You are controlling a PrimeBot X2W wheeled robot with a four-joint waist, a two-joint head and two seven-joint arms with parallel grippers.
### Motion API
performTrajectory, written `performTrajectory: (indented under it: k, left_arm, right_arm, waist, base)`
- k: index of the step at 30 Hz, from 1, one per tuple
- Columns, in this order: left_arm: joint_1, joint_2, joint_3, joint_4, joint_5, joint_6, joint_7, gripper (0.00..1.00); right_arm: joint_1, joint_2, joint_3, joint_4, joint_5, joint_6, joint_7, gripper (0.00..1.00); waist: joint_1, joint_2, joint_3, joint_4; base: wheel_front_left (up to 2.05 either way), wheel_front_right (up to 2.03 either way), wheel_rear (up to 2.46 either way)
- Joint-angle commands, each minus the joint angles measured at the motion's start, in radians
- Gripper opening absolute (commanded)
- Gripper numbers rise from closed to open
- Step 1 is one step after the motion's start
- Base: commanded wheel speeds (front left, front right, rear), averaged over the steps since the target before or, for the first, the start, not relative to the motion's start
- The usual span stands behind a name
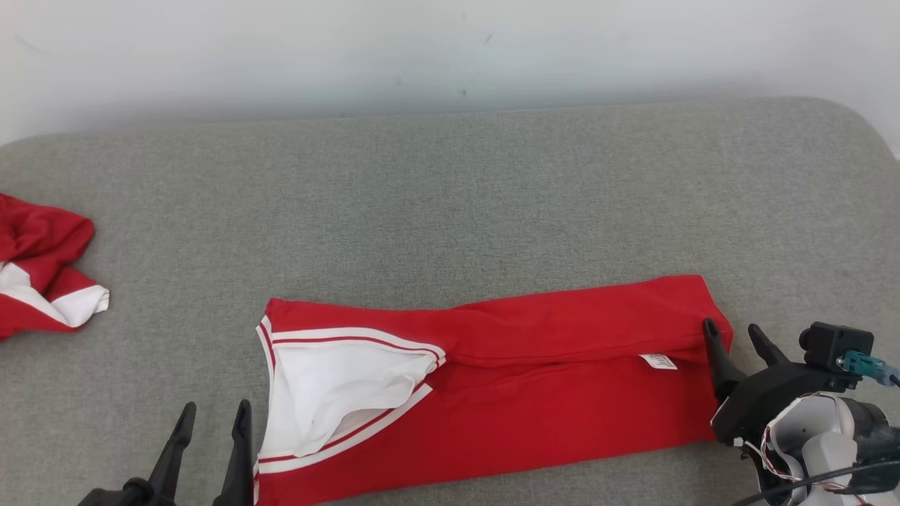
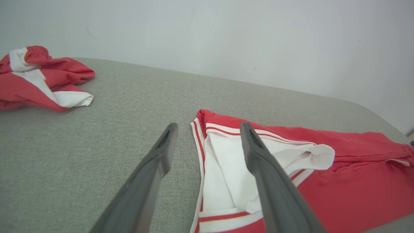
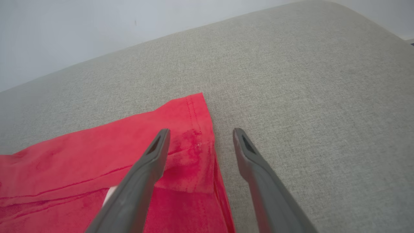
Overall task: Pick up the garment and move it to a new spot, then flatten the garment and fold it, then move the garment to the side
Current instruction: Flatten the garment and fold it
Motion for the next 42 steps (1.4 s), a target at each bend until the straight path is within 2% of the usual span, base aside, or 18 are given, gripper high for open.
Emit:
performTrajectory:
  k: [1, 9, 16, 17, 18, 20, 27, 35, 42]
  left_arm:
    - [0.014, -0.007, 0.011, -0.004, 0.011, -0.007, -0.005, 1.00]
    - [0.029, -0.052, 0.063, 0.006, 0.050, -0.049, -0.005, 1.00]
    - [0.042, -0.078, 0.100, 0.012, 0.073, -0.074, -0.005, 1.00]
    - [0.040, -0.082, 0.105, 0.013, 0.076, -0.079, -0.005, 1.00]
    - [0.040, -0.085, 0.109, 0.014, 0.079, -0.079, -0.005, 1.00]
    - [0.039, -0.093, 0.114, 0.016, 0.086, -0.087, -0.005, 1.00]
    - [0.053, -0.117, 0.138, 0.030, 0.100, -0.104, -0.005, 1.00]
    - [0.070, -0.140, 0.160, 0.036, 0.107, -0.121, -0.005, 1.00]
    - [0.088, -0.160, 0.180, 0.039, 0.108, -0.129, -0.005, 1.00]
  right_arm:
    - [-0.011, 0.000, -0.005, 0.012, -0.012, -0.001, -0.001, 1.00]
    - [-0.056, 0.024, -0.036, 0.154, -0.079, -0.001, 0.007, 1.00]
    - [-0.062, 0.042, -0.026, 0.212, -0.069, -0.001, 0.014, 1.00]
    - [-0.062, 0.046, -0.021, 0.216, -0.066, -0.001, 0.015, 0.89]
    - [-0.063, 0.048, -0.017, 0.218, -0.064, -0.001, 0.014, 0.37]
    - [-0.068, 0.047, -0.009, 0.213, -0.054, 0.000, 0.001, 0.00]
    - [-0.096, 0.005, -0.006, 0.209, -0.034, -0.001, -0.026, 0.00]
    - [-0.121, -0.079, -0.037, 0.184, -0.039, -0.001, -0.017, 0.00]
    - [-0.106, -0.070, 0.015, 0.083, 0.067, -0.001, 0.028, 0.00]
  waist:
    - [0.0001, 0.0000, 0.002, 0.004]
    - [0.0001, 0.0000, 0.014, 0.033]
    - [0.0001, 0.0000, 0.020, 0.032]
    - [0.0001, 0.0000, 0.021, 0.031]
    - [0.0001, 0.0000, 0.021, 0.030]
    - [0.0001, 0.0000, 0.021, 0.029]
    - [0.0001, 0.0000, 0.007, 0.018]
    - [0.0001, 0.0000, -0.012, 0.001]
    - [0.0001, 0.0000, -0.026, -0.011]
  base:
    - [0.00, 0.00, 0.00]
    - [0.00, 0.00, 0.00]
    - [0.00, 0.00, 0.00]
    - [0.00, 0.00, 0.00]
    - [0.00, 0.00, 0.00]
    - [0.00, 0.00, 0.00]
    - [0.00, 0.00, 0.00]
    - [0.00, 0.00, 0.00]
    - [0.00, 0.00, 0.00]
